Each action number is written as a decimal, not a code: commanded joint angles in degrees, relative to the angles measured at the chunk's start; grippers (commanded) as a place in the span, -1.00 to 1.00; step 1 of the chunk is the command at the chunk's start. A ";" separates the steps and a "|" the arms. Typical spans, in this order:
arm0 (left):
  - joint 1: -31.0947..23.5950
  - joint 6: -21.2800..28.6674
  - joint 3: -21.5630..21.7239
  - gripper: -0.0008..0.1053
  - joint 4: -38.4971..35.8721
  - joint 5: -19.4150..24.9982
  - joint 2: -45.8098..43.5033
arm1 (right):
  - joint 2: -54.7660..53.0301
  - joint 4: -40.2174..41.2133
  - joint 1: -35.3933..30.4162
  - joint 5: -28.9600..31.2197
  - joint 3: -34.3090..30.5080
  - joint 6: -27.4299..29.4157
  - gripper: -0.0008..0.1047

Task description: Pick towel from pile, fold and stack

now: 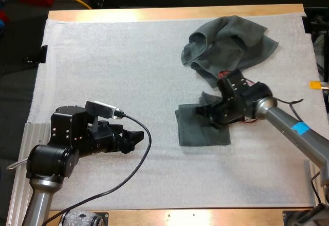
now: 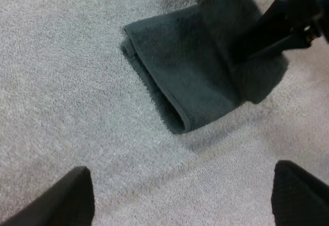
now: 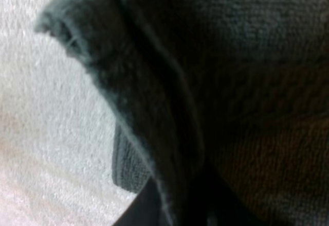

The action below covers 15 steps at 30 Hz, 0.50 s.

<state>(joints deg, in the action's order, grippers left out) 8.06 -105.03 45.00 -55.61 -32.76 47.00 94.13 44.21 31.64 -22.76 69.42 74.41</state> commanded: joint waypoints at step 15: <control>0.24 -0.46 0.27 0.32 0.27 -2.09 -0.37 | 5.92 -6.35 1.96 -1.93 0.33 -7.92 -0.74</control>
<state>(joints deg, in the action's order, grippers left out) 8.06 -105.03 45.00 -55.61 -34.08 47.00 100.13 37.80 33.46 -24.13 69.42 66.57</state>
